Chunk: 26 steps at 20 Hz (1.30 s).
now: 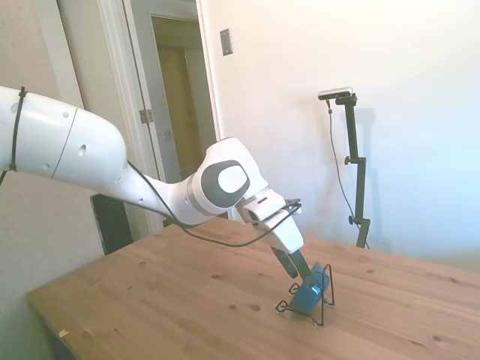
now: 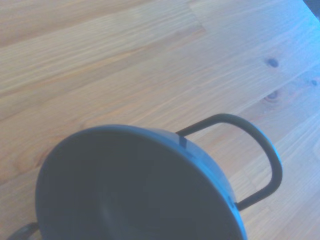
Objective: Unload the bowl
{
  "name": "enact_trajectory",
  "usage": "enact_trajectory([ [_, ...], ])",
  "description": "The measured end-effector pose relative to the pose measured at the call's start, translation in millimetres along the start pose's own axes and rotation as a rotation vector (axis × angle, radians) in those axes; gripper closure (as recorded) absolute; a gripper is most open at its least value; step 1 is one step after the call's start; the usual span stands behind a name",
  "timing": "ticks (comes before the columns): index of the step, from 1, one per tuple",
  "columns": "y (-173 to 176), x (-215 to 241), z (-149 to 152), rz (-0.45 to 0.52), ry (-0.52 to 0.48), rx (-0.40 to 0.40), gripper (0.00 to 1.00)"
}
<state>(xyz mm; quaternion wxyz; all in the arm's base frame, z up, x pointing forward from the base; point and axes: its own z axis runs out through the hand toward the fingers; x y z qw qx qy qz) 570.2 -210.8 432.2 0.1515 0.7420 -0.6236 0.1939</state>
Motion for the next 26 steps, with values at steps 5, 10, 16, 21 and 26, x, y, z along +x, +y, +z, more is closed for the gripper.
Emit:
enact_trajectory([
  [5, 7, 9, 5, 0.002, 0.022, -0.028, 0.00],
  [10, 10, 15, 7, 0.009, 0.030, -0.036, 0.00],
  [16, 9, 18, 12, 0.012, 0.032, -0.049, 0.00],
  [21, 8, 20, 21, 0.014, 0.032, -0.062, 1.00],
  [26, 11, 24, 22, 0.021, 0.033, -0.067, 1.00],
])
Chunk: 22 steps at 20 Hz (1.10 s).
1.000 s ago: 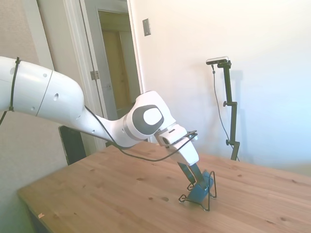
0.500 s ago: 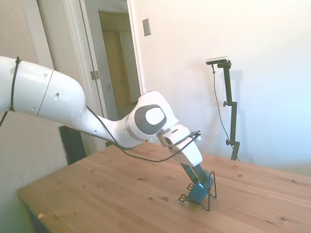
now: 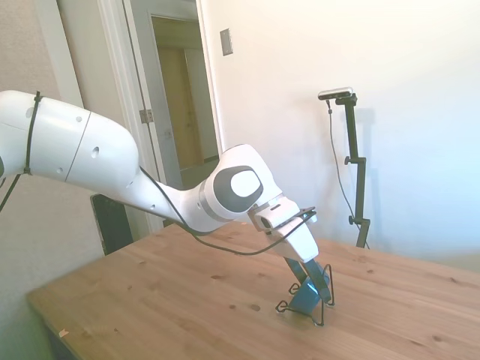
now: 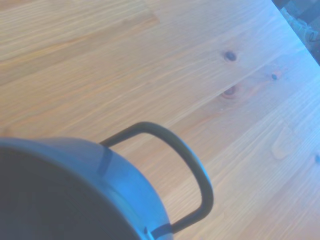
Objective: Unload the bowl
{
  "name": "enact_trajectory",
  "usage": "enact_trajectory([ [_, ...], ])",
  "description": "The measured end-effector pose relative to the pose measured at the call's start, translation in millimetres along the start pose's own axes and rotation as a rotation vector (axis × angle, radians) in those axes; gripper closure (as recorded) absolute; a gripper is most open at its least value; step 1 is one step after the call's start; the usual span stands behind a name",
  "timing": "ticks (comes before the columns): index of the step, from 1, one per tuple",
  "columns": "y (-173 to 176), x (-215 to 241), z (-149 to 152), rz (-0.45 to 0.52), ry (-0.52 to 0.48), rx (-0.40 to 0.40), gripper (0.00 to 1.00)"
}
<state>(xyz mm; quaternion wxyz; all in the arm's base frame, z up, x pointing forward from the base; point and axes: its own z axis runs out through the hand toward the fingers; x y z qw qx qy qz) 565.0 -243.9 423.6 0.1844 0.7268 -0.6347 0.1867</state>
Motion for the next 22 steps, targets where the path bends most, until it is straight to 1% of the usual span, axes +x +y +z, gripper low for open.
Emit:
enact_trajectory([
  [8, -1, -1, 1, -0.002, -0.001, -0.002, 1.00],
  [22, -12, -6, -1, -0.015, 0.005, 0.007, 1.00],
])
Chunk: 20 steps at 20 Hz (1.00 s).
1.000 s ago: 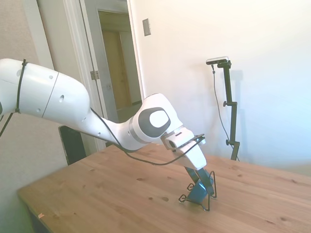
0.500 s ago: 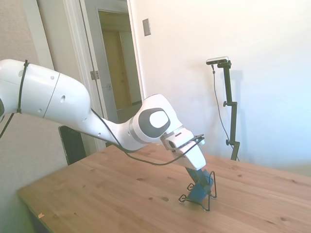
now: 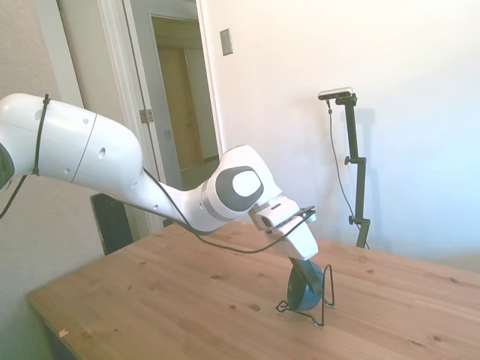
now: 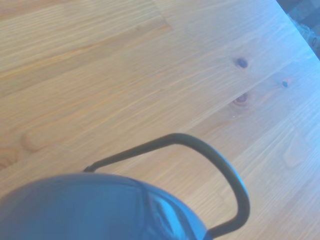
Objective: Unload the bowl
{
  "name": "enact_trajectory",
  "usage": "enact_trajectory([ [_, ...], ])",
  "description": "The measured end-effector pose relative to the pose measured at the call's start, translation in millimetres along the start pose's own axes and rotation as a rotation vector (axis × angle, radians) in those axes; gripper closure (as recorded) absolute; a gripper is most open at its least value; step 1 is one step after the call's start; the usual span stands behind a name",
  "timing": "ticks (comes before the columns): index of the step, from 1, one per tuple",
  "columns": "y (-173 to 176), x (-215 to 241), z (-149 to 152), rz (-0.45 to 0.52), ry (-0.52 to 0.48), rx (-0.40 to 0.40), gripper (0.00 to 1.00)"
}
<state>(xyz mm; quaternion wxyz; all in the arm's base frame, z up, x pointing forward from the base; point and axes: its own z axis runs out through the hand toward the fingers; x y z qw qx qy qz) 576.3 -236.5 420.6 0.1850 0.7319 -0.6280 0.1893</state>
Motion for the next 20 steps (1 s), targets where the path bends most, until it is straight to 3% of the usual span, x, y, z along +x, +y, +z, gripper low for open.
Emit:
enact_trajectory([
  [5, -3, 3, -8, 0.004, 0.006, 0.015, 1.00],
  [11, -13, -2, -43, -0.001, 0.009, 0.072, 1.00],
  [20, -51, -72, -102, -0.053, -0.091, 0.214, 1.00],
])
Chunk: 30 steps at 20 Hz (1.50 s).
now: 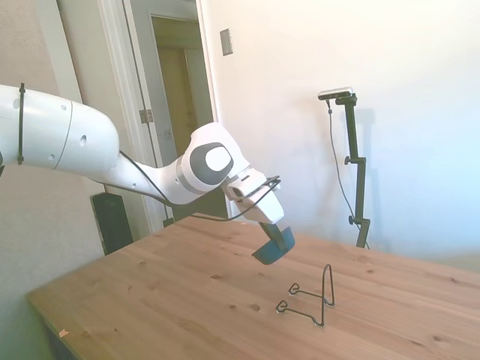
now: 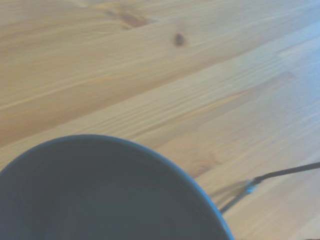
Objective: Unload the bowl
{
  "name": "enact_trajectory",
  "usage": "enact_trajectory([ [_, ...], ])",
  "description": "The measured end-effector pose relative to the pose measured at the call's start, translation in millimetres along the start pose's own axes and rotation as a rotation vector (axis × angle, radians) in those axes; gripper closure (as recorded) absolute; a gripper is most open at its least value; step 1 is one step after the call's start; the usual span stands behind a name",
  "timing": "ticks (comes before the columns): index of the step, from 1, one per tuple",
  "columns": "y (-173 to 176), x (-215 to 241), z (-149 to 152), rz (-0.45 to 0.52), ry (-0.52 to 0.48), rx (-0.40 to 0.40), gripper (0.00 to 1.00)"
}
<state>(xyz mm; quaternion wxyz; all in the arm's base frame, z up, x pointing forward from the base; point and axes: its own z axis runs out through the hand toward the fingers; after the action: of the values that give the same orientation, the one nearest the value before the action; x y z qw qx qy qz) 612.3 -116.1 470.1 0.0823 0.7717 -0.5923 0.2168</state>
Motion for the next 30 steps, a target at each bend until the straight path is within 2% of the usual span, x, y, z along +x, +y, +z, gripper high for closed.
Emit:
enact_trajectory([
  [8, -34, -30, -2, -0.003, -0.113, 0.119, 1.00],
  [16, -61, -38, 21, 0.019, -0.207, 0.176, 1.00],
  [26, -82, -59, 65, 0.016, -0.427, 0.112, 1.00],
  [30, -86, -58, 79, 0.007, -0.466, 0.070, 1.00],
])
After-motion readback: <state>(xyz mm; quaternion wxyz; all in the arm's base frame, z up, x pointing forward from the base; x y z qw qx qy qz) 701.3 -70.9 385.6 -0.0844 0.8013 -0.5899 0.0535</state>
